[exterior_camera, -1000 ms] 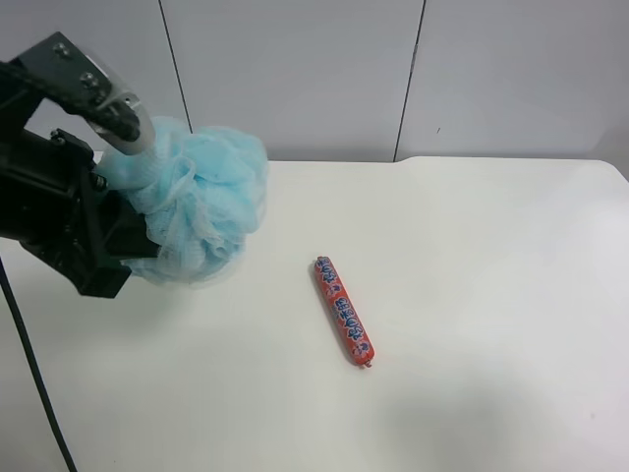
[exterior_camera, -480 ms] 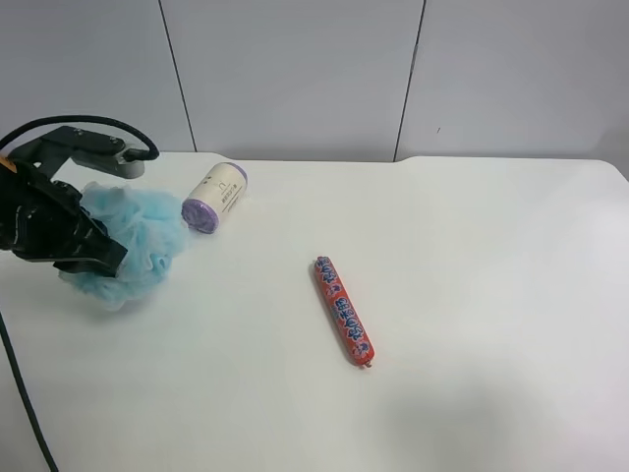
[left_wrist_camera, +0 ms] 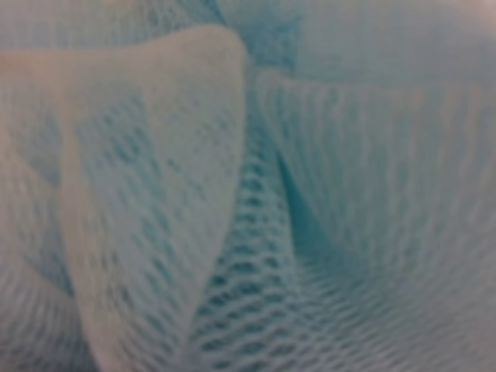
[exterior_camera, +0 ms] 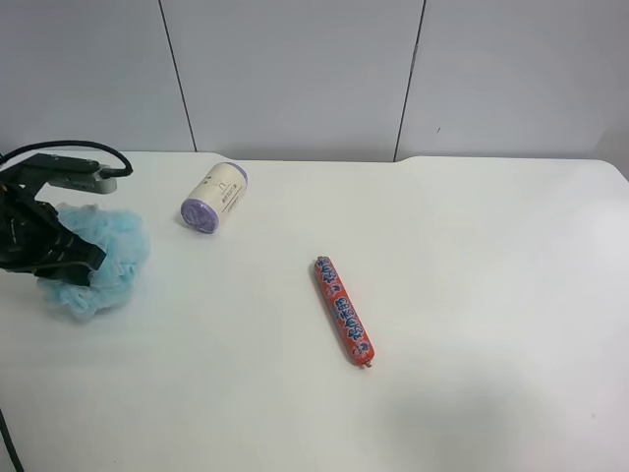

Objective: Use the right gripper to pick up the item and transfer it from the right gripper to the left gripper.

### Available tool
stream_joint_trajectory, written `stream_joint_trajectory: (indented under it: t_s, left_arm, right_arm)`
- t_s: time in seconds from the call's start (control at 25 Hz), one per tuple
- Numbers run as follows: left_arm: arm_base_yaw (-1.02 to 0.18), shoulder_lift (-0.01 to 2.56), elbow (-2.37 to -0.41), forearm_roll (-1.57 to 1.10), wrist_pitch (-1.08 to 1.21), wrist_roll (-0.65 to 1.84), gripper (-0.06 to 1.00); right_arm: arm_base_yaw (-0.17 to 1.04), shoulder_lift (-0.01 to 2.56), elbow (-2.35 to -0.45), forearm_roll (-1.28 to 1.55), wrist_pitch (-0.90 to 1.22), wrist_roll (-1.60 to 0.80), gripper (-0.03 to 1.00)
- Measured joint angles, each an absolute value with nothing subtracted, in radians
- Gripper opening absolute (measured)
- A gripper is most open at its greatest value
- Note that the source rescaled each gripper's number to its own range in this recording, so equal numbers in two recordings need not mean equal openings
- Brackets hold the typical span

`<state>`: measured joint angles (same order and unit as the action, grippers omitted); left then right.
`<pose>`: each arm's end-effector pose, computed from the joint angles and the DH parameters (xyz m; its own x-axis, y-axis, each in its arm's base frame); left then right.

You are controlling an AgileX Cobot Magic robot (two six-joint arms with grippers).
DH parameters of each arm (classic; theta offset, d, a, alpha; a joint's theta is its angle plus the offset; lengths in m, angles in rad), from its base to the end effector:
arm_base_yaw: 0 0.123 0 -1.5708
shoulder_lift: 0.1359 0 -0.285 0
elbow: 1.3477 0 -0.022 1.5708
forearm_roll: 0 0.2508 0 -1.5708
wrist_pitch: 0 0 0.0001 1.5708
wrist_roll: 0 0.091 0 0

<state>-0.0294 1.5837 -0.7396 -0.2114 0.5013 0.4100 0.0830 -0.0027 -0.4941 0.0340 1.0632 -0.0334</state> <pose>0.2679 -0.0171 0.1627 -0.9109 0.2479 -0.3298 0.2702 0.9625 -0.0230 -0.0049 0.0023 0.2755 -0.4574 -0.0550 -0.8876 -0.1169 0.9931 -0.0013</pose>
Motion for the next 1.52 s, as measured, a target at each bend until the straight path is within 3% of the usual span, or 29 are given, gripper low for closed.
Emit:
stream_joint_trajectory:
  t_s: [0.08, 0.12, 0.2, 0.28, 0.32, 0.4, 0.6, 0.96, 1.28, 1.52]
  left_arm:
    - [-0.029, 1.596, -0.740, -0.212, 0.499, 0.415, 0.01]
    - [-0.029, 1.596, -0.740, -0.212, 0.498, 0.416, 0.07]
    - [-0.029, 1.596, -0.740, -0.215, 0.494, 0.410, 0.35]
    - [-0.029, 1.596, -0.740, -0.216, 0.483, 0.371, 0.74]
    - [-0.029, 1.596, -0.740, -0.216, 0.482, 0.359, 0.85]
    - [-0.029, 1.596, -0.740, -0.211, 0.481, 0.345, 0.95]
    - [-0.029, 1.537, -0.785, -0.201, 0.534, 0.339, 0.99]
    - [-0.029, 1.290, -0.938, -0.200, 0.904, 0.327, 0.99]
    - [-0.029, 0.967, -0.938, -0.184, 1.126, 0.308, 0.99]
    - [-0.029, 0.632, -0.834, -0.121, 1.152, 0.241, 1.00]
  right_arm:
    - [0.083, -0.003, -0.494, 0.034, 1.063, -0.033, 1.00]
    - [0.083, -0.003, -0.494, 0.034, 1.063, -0.033, 1.00]
    - [0.083, -0.003, -0.494, 0.034, 1.063, -0.033, 1.00]
    - [0.083, -0.003, -0.494, 0.034, 1.063, -0.033, 1.00]
    - [0.083, -0.003, -0.494, 0.034, 1.063, -0.033, 1.00]
    - [0.083, -0.003, -0.494, 0.034, 1.063, -0.033, 1.00]
    - [0.083, -0.003, -0.494, 0.034, 1.063, -0.033, 1.00]
    - [0.083, -0.003, -0.494, 0.034, 1.063, -0.033, 1.00]
    - [0.083, -0.003, -0.494, 0.034, 1.063, -0.033, 1.00]
    - [0.083, -0.003, -0.494, 0.034, 1.063, -0.033, 1.00]
